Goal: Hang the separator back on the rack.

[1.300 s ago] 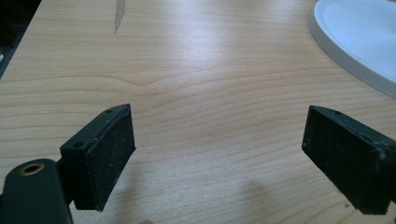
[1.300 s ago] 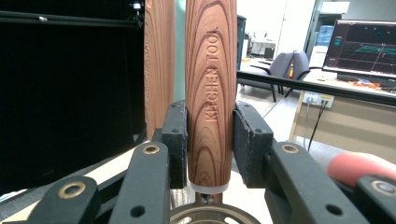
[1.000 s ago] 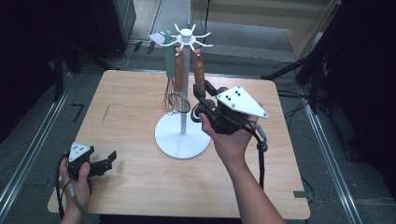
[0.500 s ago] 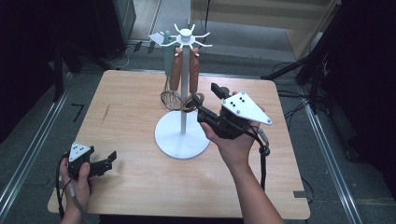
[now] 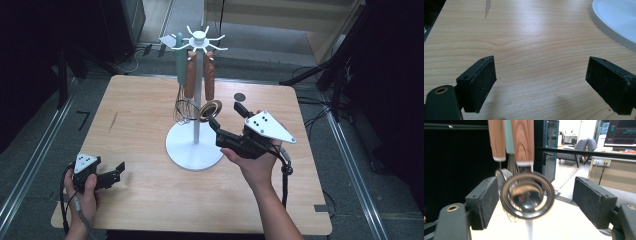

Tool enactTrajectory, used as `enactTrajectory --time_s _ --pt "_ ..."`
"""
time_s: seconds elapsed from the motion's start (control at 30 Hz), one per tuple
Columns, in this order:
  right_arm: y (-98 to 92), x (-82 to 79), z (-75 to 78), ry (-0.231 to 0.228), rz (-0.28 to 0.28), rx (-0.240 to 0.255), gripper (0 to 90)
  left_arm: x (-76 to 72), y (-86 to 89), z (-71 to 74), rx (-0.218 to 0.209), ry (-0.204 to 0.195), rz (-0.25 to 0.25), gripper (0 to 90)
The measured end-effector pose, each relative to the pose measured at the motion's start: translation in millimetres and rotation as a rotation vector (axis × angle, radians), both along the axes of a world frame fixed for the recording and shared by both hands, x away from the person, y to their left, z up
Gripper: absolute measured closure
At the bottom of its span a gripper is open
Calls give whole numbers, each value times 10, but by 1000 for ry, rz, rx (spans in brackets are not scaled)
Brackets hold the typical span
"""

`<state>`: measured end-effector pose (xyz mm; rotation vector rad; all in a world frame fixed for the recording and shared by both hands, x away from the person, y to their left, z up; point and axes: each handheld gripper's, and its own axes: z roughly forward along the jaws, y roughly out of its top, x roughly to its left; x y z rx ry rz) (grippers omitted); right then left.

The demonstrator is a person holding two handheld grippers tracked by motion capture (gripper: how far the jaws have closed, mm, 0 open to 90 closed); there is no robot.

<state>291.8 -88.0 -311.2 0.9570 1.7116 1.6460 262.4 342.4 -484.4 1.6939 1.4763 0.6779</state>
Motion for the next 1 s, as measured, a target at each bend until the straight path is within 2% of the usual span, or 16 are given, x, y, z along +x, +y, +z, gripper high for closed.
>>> enactTrajectory --time_s 0.1,0.4,0.6,1.0 --pt "-22 -6 -88 13 -29 -21 219 0 -1 0 2 0 0 98" --pt "-142 -9 -403 68 -46 -11 193 0 -4 -1 5 -1 0 98" --pt "-222 -13 -606 112 -67 -24 194 -2 -2 2 9 4 0 98" --pt "-403 -53 -912 155 -114 -22 193 -3 -6 2 12 3 3 98"
